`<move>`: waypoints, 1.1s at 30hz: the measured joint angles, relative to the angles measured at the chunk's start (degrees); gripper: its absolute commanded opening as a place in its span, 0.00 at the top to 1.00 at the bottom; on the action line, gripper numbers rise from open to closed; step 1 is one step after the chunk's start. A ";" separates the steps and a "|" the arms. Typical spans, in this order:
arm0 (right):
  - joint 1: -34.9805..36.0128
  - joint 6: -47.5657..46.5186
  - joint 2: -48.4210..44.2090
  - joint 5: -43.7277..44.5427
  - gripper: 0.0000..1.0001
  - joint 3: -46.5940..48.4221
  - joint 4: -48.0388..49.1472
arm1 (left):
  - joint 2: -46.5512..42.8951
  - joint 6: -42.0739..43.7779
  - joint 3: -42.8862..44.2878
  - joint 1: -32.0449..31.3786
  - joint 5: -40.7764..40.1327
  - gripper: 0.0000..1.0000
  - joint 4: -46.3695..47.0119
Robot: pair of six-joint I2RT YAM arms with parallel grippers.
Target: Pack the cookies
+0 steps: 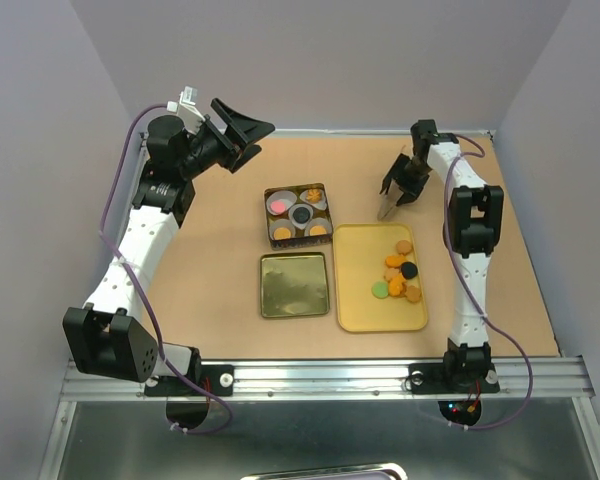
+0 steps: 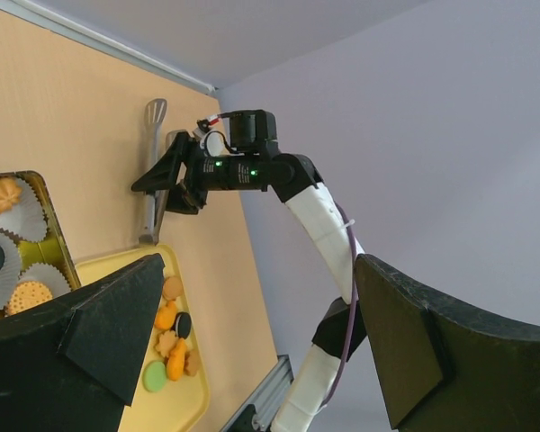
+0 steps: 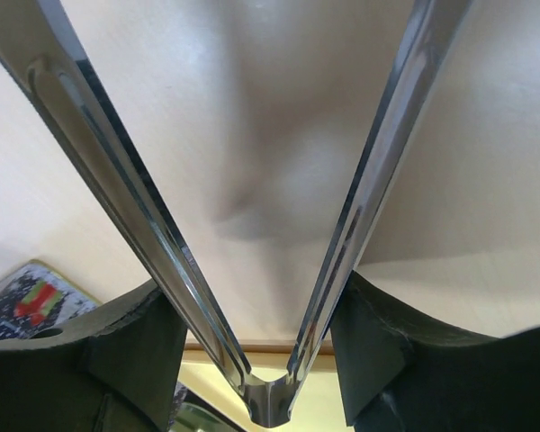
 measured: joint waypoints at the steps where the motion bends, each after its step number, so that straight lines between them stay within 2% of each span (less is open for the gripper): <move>1: -0.02 0.13 0.15 -0.31 0.34 0.11 0.20 | 0.00 0.02 0.04 0.00 0.00 0.01 -0.09; 9: -0.22 0.22 0.13 -1.42 0.31 -0.13 1.25 | 0.00 0.42 0.20 0.00 -0.02 0.01 -0.35; 11: -0.28 0.20 -0.11 -1.42 0.21 -0.57 1.64 | 0.00 0.46 0.20 0.00 -0.02 0.01 -0.35; 16: -0.24 0.02 -1.29 -1.42 0.15 -2.16 3.28 | 0.00 0.48 0.20 0.37 -0.07 0.01 -0.37; 28: -0.20 -0.24 -2.75 -1.31 0.09 -4.26 4.59 | -0.13 0.66 0.13 0.79 -0.11 0.01 -1.05; 33: 0.20 -2.10 -4.13 0.72 0.08 -5.01 4.13 | -1.62 2.51 0.04 2.40 -0.31 0.01 -4.50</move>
